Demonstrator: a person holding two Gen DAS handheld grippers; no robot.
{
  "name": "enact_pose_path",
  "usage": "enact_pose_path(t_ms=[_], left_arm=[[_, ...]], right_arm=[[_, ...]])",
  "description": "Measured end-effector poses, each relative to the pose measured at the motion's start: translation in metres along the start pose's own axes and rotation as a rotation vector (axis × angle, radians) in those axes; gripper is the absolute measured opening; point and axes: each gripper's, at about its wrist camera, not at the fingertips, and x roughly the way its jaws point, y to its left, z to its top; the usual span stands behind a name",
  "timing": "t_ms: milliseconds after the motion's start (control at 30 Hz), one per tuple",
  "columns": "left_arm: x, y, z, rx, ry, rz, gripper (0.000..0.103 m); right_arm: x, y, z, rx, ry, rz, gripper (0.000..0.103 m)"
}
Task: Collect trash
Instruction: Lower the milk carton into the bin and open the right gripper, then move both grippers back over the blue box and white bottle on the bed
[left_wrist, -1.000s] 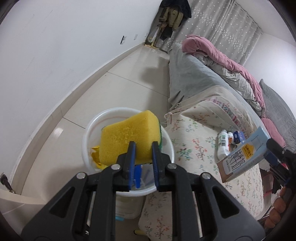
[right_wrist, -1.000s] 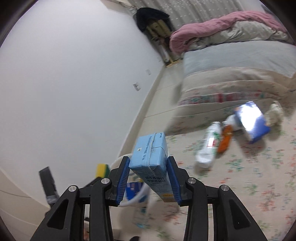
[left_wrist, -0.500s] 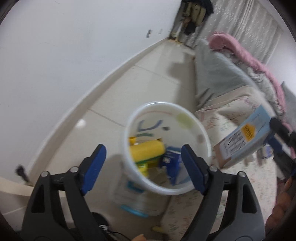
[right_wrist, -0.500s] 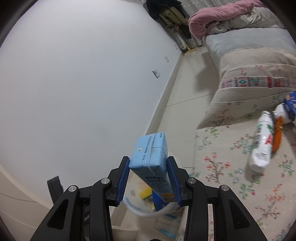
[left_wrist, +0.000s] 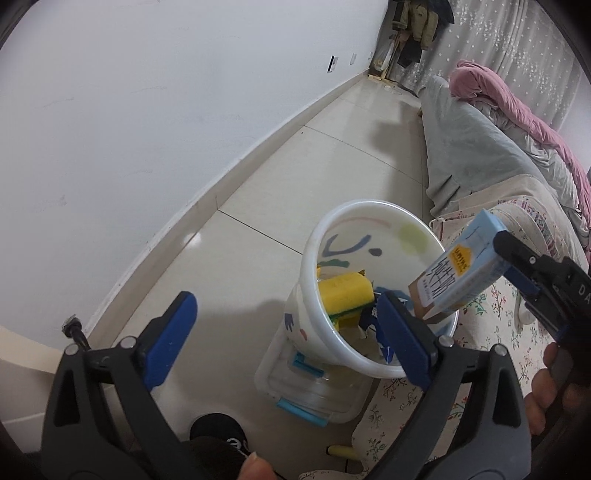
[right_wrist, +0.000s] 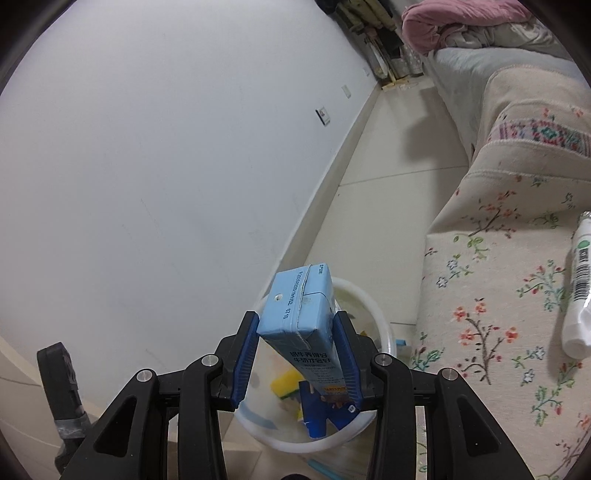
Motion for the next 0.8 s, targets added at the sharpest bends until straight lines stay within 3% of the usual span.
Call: enact_pose_path(t_ms=[100, 167, 233, 400, 800], left_arm=[[-0.001, 0.000, 0.000, 0.005, 0.002, 0.004, 0.098], [-0.002, -0.001, 0.001, 0.009, 0.001, 0.006, 0.099], [-0.003, -0.001, 0.001, 0.010, -0.001, 0.005, 0.100], [-0.004, -0.002, 0.001, 0.008, 0.008, -0.010, 0.100], [-0.012, -0.035, -0.003, 0.067, 0.010, -0.058, 0.101]], right_arm=[[0.005, -0.001, 0.001, 0.002, 0.011, 0.001, 0.044], [0.005, -0.002, 0.003, 0.000, 0.016, -0.003, 0.058], [0.005, -0.001, 0.009, 0.001, 0.002, -0.012, 0.064], [-0.012, 0.001, 0.006, -0.012, -0.021, -0.046, 0.065], [-0.074, -0.017, -0.005, -0.009, -0.094, -0.226, 0.078]])
